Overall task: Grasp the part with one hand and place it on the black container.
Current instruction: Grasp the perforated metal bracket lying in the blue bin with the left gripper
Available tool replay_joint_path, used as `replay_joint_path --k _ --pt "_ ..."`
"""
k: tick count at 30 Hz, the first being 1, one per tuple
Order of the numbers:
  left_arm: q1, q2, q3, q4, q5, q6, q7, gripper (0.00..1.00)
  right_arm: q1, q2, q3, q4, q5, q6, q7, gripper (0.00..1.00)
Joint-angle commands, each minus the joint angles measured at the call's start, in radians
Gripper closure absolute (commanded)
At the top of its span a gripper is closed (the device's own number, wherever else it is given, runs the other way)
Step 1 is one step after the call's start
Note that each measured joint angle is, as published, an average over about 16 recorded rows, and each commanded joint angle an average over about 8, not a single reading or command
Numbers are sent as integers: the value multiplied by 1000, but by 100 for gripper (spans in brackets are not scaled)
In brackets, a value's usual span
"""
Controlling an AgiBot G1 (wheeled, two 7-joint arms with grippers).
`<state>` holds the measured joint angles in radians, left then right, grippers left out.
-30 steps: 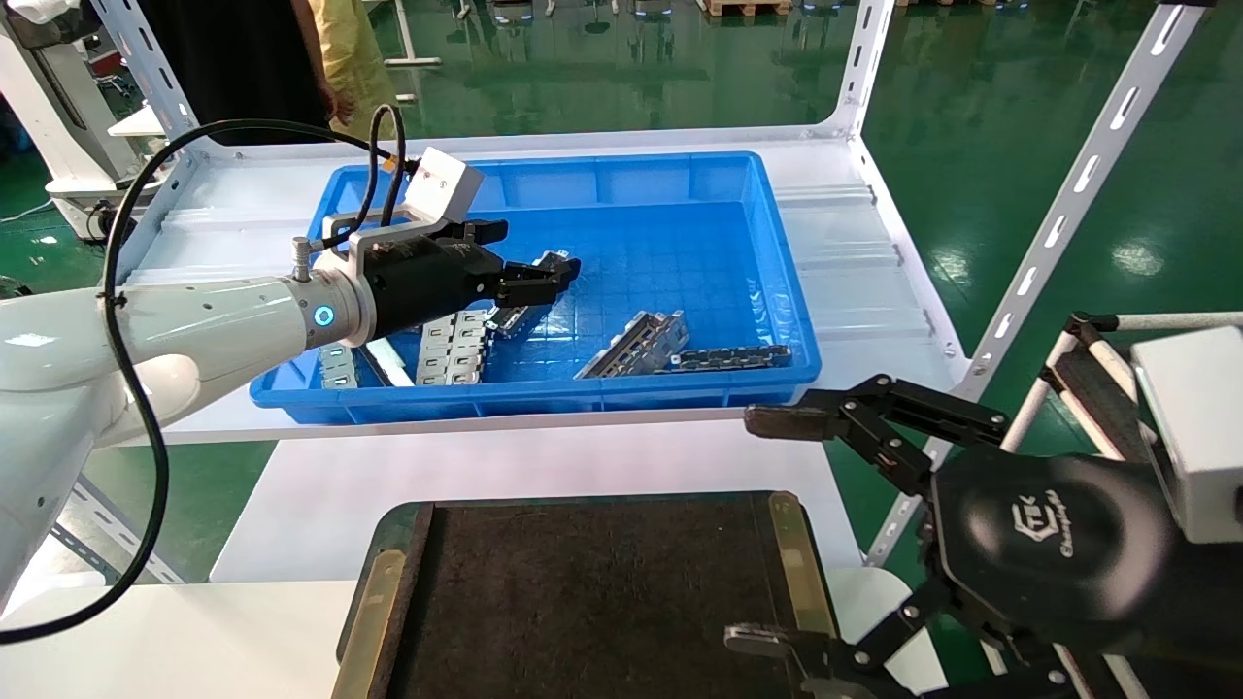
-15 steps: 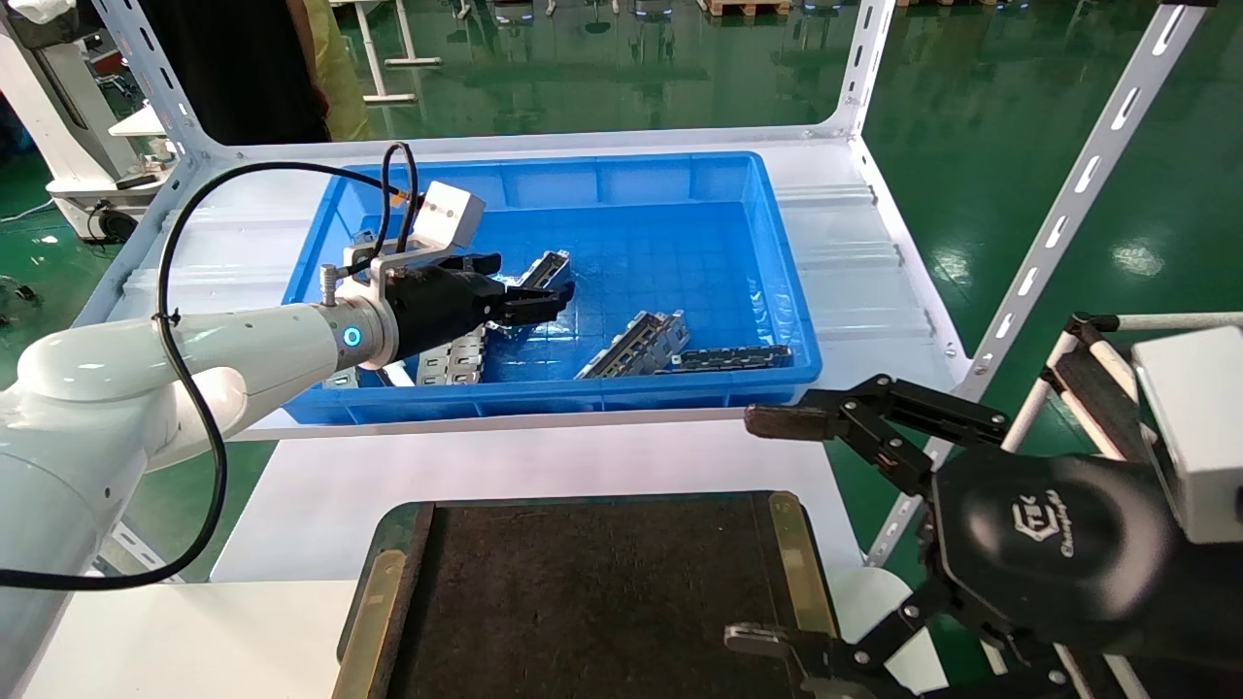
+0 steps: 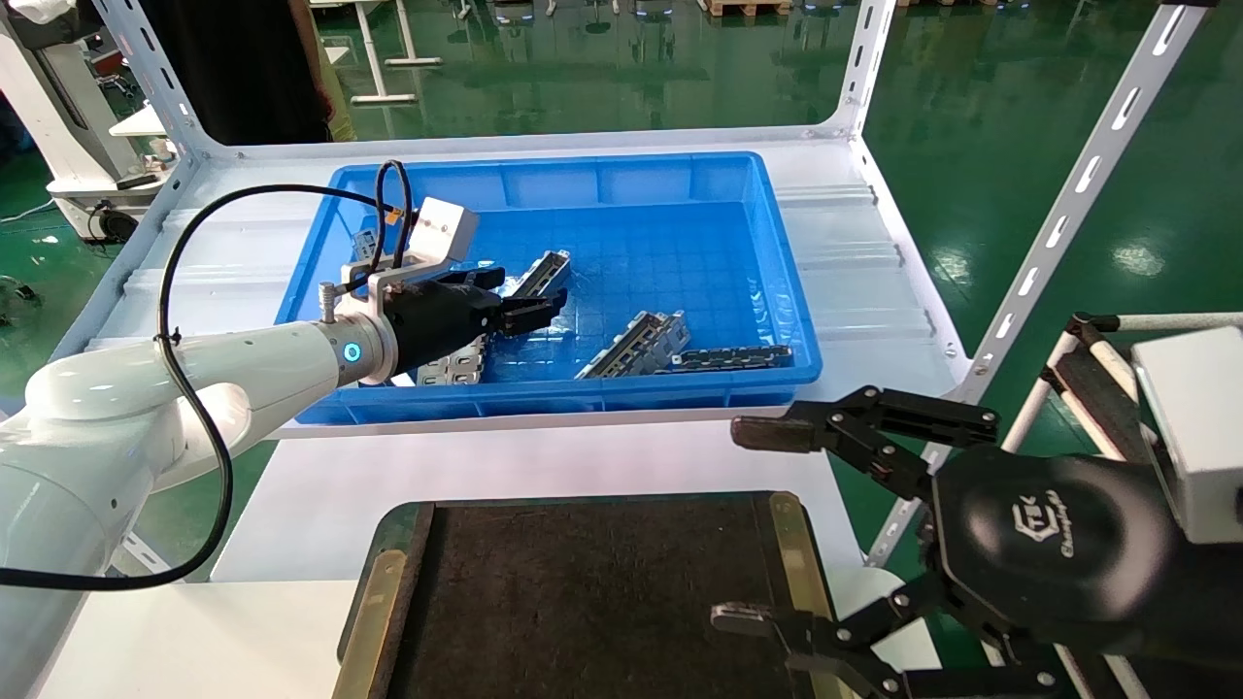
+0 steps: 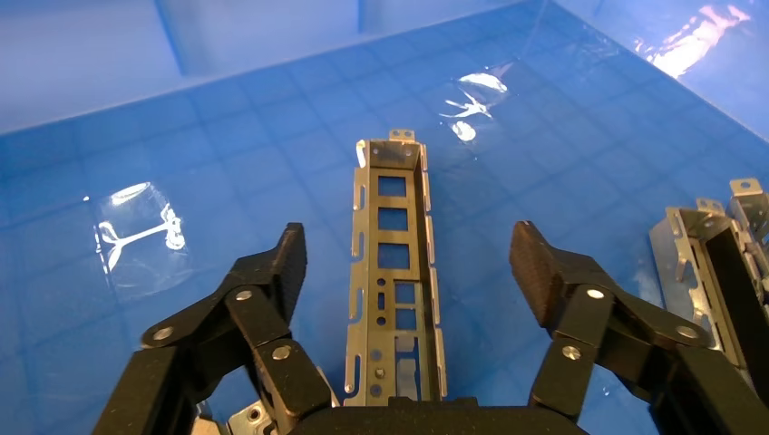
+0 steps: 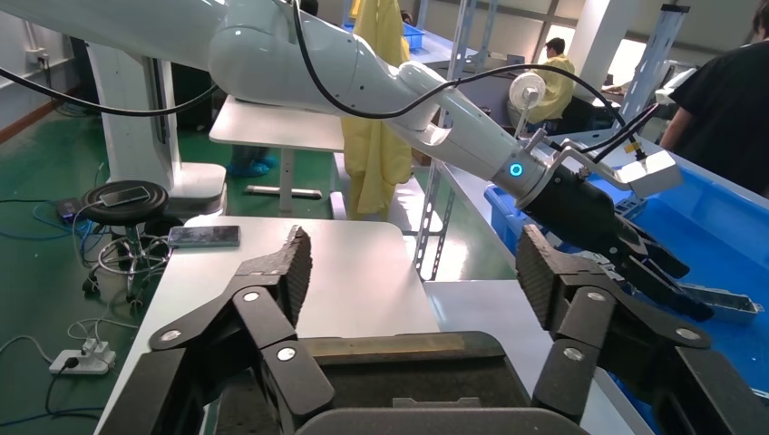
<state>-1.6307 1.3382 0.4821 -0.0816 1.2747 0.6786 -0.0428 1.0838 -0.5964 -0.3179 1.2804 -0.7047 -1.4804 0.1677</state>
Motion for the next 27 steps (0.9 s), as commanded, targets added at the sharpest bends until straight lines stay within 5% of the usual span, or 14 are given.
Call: replay_joint_path --k 1,27 --pt "2 0 -1 4 -3 0 7 100 0 0 0 0 0 0 0 100" --pt "-6 -6 -2 28 -21 27 24 100 0 0 -1 0 1 0 0 100"
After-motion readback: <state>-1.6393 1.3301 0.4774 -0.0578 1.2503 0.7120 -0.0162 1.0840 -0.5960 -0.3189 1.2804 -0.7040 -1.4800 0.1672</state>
